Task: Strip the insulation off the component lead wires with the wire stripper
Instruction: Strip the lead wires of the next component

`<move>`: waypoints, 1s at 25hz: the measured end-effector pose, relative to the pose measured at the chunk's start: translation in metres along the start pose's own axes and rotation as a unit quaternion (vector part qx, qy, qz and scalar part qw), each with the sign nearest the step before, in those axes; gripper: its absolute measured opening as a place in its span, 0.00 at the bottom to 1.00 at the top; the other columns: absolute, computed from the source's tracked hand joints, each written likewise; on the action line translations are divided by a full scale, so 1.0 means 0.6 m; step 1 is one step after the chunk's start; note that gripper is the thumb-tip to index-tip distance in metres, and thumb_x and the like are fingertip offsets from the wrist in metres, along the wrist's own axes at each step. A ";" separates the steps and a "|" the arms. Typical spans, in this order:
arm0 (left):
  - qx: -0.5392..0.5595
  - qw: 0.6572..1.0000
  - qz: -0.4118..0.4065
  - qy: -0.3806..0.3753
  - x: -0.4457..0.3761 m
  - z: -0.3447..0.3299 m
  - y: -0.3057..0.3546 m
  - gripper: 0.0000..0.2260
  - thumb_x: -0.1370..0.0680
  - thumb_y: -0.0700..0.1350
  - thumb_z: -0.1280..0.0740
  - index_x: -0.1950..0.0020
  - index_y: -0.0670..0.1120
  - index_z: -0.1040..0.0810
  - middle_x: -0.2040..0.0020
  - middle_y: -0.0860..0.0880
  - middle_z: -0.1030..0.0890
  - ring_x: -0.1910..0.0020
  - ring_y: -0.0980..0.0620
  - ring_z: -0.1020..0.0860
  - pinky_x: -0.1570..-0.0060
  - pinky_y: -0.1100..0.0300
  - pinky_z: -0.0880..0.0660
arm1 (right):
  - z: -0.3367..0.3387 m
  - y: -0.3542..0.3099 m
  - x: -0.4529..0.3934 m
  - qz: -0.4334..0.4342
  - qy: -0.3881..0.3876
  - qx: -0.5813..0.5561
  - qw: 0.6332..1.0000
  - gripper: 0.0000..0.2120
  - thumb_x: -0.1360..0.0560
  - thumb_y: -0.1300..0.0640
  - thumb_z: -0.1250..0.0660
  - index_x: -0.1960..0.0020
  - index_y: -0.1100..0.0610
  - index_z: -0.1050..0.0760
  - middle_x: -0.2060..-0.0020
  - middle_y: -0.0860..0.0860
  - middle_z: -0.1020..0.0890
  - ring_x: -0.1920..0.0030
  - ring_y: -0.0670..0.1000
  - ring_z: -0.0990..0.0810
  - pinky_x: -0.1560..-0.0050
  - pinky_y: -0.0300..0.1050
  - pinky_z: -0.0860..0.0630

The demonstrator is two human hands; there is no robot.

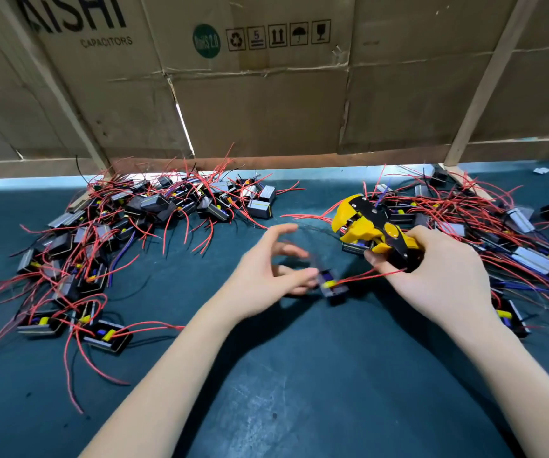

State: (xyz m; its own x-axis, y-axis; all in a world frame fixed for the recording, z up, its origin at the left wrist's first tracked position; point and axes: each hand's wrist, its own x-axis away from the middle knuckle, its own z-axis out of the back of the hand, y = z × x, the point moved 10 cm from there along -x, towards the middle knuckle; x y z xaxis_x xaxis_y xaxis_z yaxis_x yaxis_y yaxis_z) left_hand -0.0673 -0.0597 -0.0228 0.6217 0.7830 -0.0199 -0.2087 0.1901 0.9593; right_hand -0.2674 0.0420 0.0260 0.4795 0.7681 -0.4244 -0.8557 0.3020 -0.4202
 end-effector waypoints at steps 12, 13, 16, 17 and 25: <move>-0.413 0.805 0.091 0.415 0.055 0.290 -0.021 0.20 0.26 0.40 0.31 0.33 0.44 0.26 0.38 0.39 0.24 0.39 0.36 0.29 0.41 0.45 0.31 | -0.041 -0.051 0.019 0.012 -0.268 -0.576 0.773 0.26 0.31 0.33 0.29 0.61 0.57 0.25 0.60 0.62 0.20 0.58 0.62 0.20 0.54 0.49 0.22; -0.433 0.797 0.129 0.402 0.056 0.299 -0.039 0.20 0.25 0.40 0.32 0.33 0.45 0.26 0.38 0.38 0.24 0.39 0.35 0.29 0.42 0.44 0.30 | -0.059 -0.063 0.032 -0.007 -0.328 -0.597 0.732 0.27 0.31 0.34 0.29 0.60 0.59 0.26 0.57 0.66 0.19 0.56 0.64 0.19 0.53 0.53 0.21; -0.410 0.811 0.147 0.389 0.054 0.305 -0.063 0.17 0.24 0.36 0.36 0.37 0.45 0.20 0.42 0.37 0.20 0.41 0.34 0.25 0.44 0.45 0.27 | -0.101 -0.055 0.045 -0.055 -0.367 -0.566 0.736 0.32 0.35 0.30 0.29 0.59 0.61 0.30 0.50 0.66 0.17 0.48 0.64 0.17 0.46 0.53 0.23; -0.380 0.821 0.135 0.403 0.055 0.306 -0.062 0.15 0.24 0.35 0.36 0.41 0.45 0.17 0.44 0.38 0.18 0.43 0.35 0.23 0.45 0.47 0.26 | -0.106 -0.048 0.041 -0.066 -0.351 -0.559 0.749 0.32 0.36 0.29 0.29 0.60 0.60 0.30 0.48 0.64 0.17 0.44 0.61 0.17 0.41 0.54 0.26; -0.161 0.941 -0.097 0.283 0.029 0.206 0.039 0.08 0.25 0.37 0.30 0.54 0.49 0.14 0.58 0.52 0.15 0.58 0.54 0.19 0.50 0.63 0.25 | -0.069 -0.001 0.007 -0.079 -0.190 -0.460 0.864 0.33 0.37 0.23 0.35 0.63 0.55 0.26 0.45 0.62 0.23 0.42 0.59 0.25 0.48 0.49 0.26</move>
State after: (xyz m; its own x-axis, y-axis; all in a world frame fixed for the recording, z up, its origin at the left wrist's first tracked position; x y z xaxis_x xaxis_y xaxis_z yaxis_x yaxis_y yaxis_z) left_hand 0.0322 -0.1147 0.0341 0.1901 0.8871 -0.4206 -0.4073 0.4610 0.7884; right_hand -0.2567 0.0217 -0.0090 0.3278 0.9411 -0.0830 -0.1857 -0.0220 -0.9824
